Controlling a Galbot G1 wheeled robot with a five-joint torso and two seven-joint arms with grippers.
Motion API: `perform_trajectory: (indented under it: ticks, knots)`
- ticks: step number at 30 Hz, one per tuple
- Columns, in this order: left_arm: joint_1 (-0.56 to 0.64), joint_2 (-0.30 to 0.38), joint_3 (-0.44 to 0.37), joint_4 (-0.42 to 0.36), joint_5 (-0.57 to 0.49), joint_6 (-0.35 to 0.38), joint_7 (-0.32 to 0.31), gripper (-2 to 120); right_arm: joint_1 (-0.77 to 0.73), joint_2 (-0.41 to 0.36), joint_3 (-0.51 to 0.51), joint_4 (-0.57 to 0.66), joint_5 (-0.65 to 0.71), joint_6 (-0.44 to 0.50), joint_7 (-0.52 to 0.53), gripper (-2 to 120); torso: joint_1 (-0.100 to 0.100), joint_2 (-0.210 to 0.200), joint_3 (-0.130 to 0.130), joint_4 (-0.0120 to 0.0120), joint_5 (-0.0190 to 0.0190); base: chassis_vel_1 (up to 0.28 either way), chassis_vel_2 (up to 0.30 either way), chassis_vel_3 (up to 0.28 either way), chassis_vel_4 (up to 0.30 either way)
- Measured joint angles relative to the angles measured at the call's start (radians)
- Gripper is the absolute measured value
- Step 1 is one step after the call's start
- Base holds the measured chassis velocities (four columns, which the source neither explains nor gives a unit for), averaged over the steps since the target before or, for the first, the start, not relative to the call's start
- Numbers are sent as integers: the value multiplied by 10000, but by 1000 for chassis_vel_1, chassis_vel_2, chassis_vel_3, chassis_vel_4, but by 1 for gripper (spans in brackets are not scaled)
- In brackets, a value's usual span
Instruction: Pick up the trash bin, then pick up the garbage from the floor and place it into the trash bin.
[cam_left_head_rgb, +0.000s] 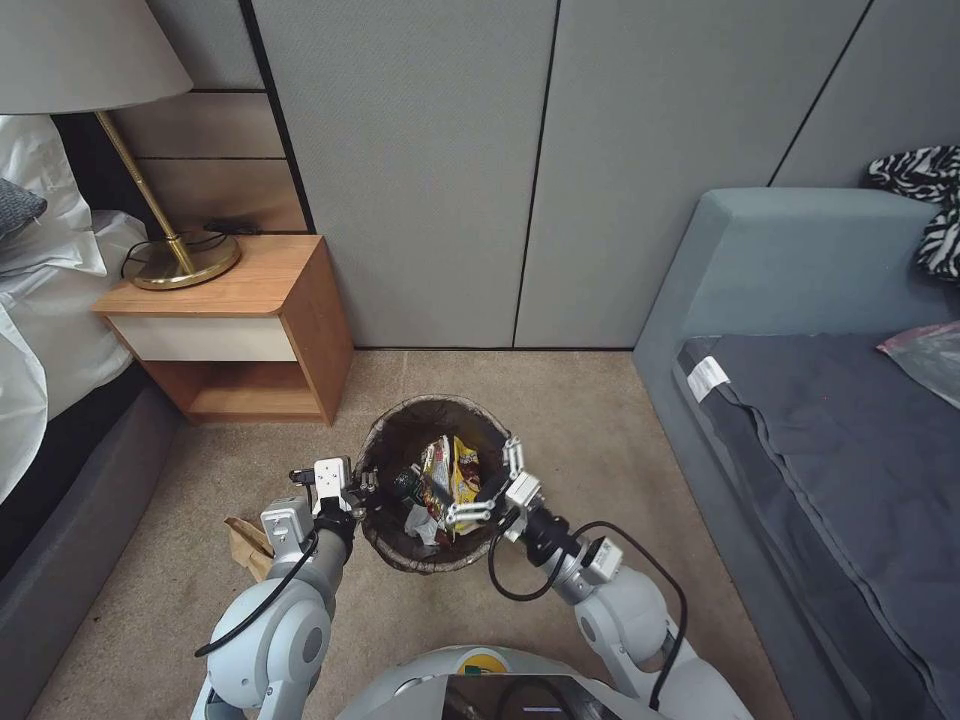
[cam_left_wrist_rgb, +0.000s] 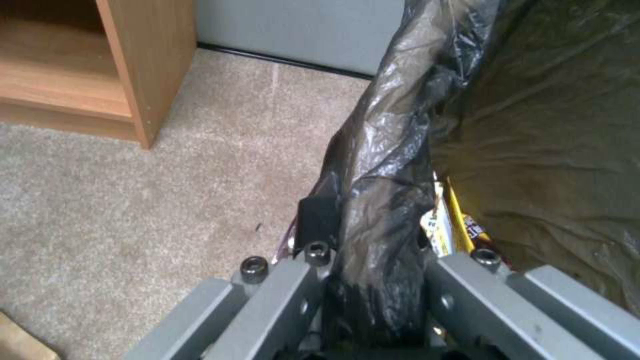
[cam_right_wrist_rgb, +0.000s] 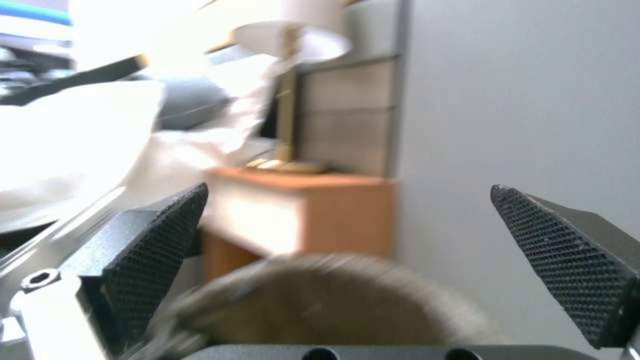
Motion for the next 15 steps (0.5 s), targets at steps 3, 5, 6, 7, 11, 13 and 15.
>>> perform_trajectory:
  ticks: [3, 5, 6, 7, 11, 13, 15]
  knots:
    - [-2, -6, -60, 6, -15, -16, 12, 2, -538, 216, 322, 1160, -694, 195, 1632, 100, 0, 0, 0, 0, -1, 0, 0, 0, 0]
    - [20, 5, -136, 5, -72, -31, 29, 2, -1260, 435, 578, 1858, -1195, 188, 3013, 100, 0, 0, 0, -2, -2, 0, 0, 0, 0]
    - [20, 5, -136, 5, -72, -31, 29, 2, -1260, 435, 578, 1858, -1195, 188, 3013, 100, 0, 0, 0, -2, -2, 0, 0, 0, 0]
    - [23, 7, -146, 6, -72, -43, 35, 2, -1405, 513, 598, 1908, -1322, 210, 3314, 100, 0, 0, 0, -3, -2, 0, 0, 0, 0]
    - [24, 0, -148, 19, -16, -124, 55, 2, -2028, 1136, 633, 1878, -1783, 280, 4759, 100, 0, 0, 0, -1, -2, 0, 0, 0, 0]
    - [35, 8, -149, 18, -15, -129, 56, 2, -2123, 1311, 737, 1788, -1834, 351, 4928, 100, 0, 0, -1, -1, -2, 0, 0, 0, 0]
    - [63, 30, -163, 19, -11, -154, 69, 2, -2217, 1555, 961, 1613, -1908, 523, 5083, 100, 0, 0, 0, -1, -3, 0, 0, 0, 0]
